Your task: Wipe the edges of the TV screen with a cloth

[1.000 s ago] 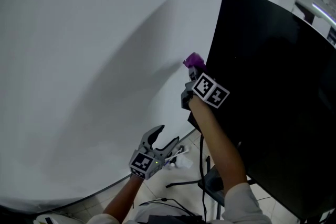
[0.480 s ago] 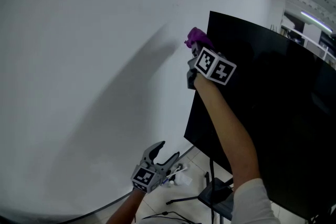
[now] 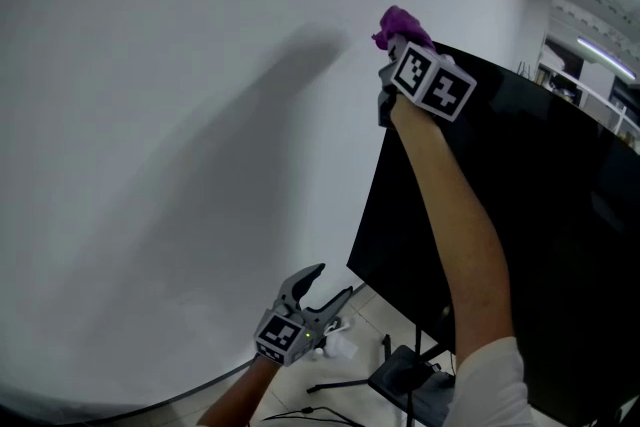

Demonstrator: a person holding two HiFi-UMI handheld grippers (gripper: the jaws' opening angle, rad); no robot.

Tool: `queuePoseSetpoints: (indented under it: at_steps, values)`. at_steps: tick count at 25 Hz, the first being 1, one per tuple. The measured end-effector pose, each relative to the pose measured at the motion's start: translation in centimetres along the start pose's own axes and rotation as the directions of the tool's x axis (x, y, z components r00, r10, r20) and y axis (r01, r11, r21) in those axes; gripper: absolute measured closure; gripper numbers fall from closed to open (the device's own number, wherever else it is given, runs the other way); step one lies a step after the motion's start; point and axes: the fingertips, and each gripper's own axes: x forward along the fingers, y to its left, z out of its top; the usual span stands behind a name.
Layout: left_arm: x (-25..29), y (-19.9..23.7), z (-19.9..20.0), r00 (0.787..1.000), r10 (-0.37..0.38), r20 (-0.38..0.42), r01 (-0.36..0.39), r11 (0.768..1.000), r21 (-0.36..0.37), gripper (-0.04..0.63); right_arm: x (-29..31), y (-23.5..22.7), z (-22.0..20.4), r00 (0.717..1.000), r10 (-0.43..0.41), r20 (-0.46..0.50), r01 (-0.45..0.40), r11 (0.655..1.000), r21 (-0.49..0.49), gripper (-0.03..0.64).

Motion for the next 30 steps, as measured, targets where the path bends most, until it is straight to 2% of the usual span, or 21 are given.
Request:
queuePoseSetpoints:
  at_steps: [4,8,12,14,18,21,23,27,30]
  values:
    - [0.7,-3.0,0.6,0.998,-0.056,-0.001,0.056,0.998,-0.027,0.33,-2.7,-0.4,4.1,0.999,0.008,0.034,-0.007,1.0,-0.025,0.572]
    - [2.8,-4.9,-0.3,0.994,-0.106,0.019,0.107,0.992,-0.073,0.33,-7.2,-2.4,6.4,0.998,0.003,0.064,-0.003,1.0,0.002,0.572]
    - [5.6,-10.0,-0.8,0.973,-0.23,0.017,0.23,0.967,-0.112,0.33,-12.6,-4.9,9.5,0.997,-0.009,0.073,0.011,1.0,-0.018,0.572]
    - [7.0,-13.5,-0.9,0.953,-0.301,0.02,0.302,0.947,-0.108,0.33,-15.7,-6.2,11.3,0.997,-0.025,0.071,0.028,0.999,-0.046,0.572]
    - [9.3,-21.3,-1.1,0.892,-0.449,0.045,0.451,0.882,-0.137,0.33,-22.9,-9.7,15.4,0.992,-0.098,0.084,0.106,0.989,-0.1,0.572]
    - [10.2,-27.1,-0.6,0.818,-0.572,0.061,0.574,0.804,-0.156,0.33,-28.2,-12.3,18.0,0.981,-0.17,0.098,0.183,0.973,-0.142,0.572]
    - [10.7,-30.3,0.0,0.779,-0.623,0.074,0.624,0.759,-0.185,0.33,-31.9,-14.2,19.9,0.968,-0.222,0.114,0.239,0.955,-0.176,0.572]
    - [11.4,-36.7,-0.1,0.706,-0.702,0.092,0.704,0.681,-0.202,0.33,-40.6,-18.9,24.6,0.924,-0.343,0.17,0.375,0.899,-0.226,0.572]
    - [10.9,-41.5,0.8,0.661,-0.743,0.099,0.741,0.627,-0.242,0.33,-48.1,-22.0,28.2,0.865,-0.455,0.214,0.501,0.816,-0.289,0.572]
